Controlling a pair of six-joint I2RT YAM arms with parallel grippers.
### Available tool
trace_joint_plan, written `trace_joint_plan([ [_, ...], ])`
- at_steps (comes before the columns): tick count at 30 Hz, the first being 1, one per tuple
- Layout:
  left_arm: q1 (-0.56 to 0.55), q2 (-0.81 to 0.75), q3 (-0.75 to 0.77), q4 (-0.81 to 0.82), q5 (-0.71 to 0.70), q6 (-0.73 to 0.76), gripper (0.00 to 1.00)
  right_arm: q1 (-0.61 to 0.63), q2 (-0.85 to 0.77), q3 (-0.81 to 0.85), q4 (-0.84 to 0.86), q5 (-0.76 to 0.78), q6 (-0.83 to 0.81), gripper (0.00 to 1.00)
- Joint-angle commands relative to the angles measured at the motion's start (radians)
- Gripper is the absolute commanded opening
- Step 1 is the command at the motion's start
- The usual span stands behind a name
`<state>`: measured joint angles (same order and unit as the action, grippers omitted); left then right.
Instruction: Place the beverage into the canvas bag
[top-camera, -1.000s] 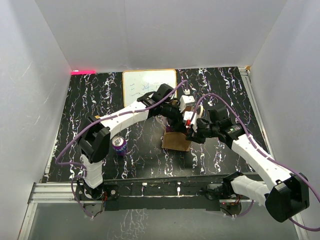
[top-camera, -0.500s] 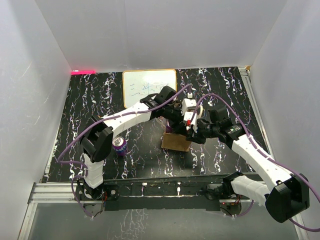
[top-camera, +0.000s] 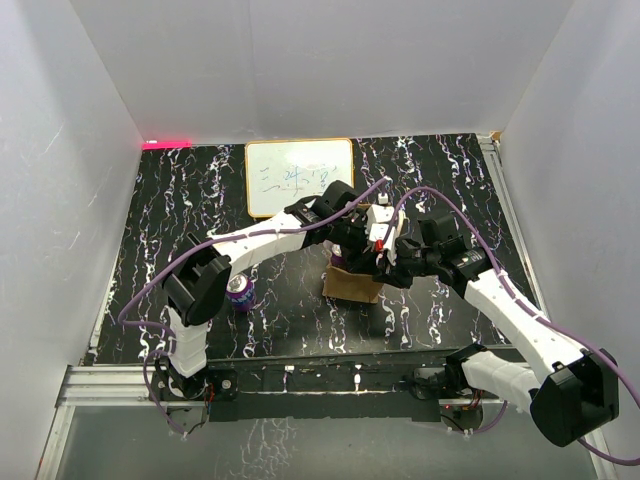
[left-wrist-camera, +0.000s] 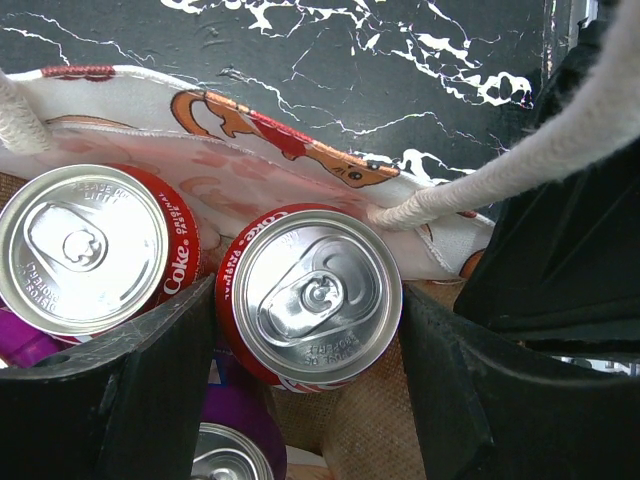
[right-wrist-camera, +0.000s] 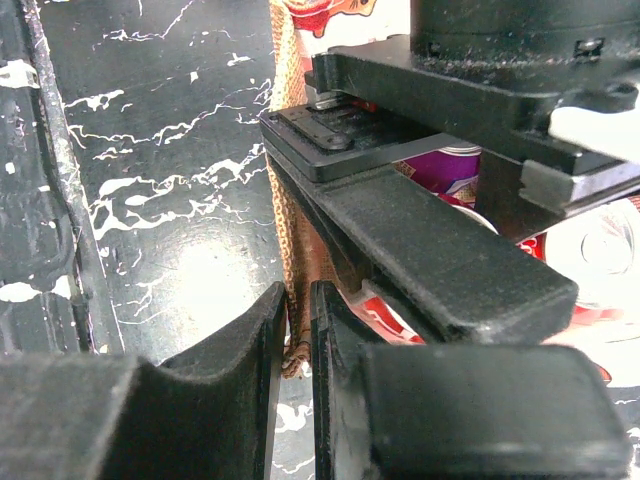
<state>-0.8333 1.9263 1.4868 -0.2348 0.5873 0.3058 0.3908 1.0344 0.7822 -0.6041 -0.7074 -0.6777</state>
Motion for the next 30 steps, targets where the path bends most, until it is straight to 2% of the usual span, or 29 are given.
trace_joint_plan([
  [1, 0.003, -0.021, -0.008, 0.039, -0.003, 0.015, 0.00, 0.002, -0.036, 0.007, -0.013, -0.063, 0.006, 0.17],
  [3, 0.003, -0.009, 0.001, 0.021, 0.010, 0.023, 0.00, 0.000, -0.038, 0.005, -0.011, -0.063, 0.006, 0.17],
  [10, 0.002, 0.035, 0.057, -0.067, 0.021, 0.061, 0.16, -0.007, -0.040, 0.000, -0.008, -0.064, 0.009, 0.17],
  [14, 0.002, 0.055, 0.087, -0.114, 0.034, 0.067, 0.27, -0.008, -0.041, 0.000, -0.005, -0.064, 0.011, 0.17],
  [21, 0.002, 0.041, 0.081, -0.116, 0.040, 0.063, 0.53, -0.009, -0.040, -0.003, -0.003, -0.064, 0.010, 0.17],
  [30, 0.003, 0.043, 0.135, -0.165, 0.043, 0.064, 0.71, -0.011, -0.039, -0.001, -0.002, -0.067, 0.011, 0.17],
])
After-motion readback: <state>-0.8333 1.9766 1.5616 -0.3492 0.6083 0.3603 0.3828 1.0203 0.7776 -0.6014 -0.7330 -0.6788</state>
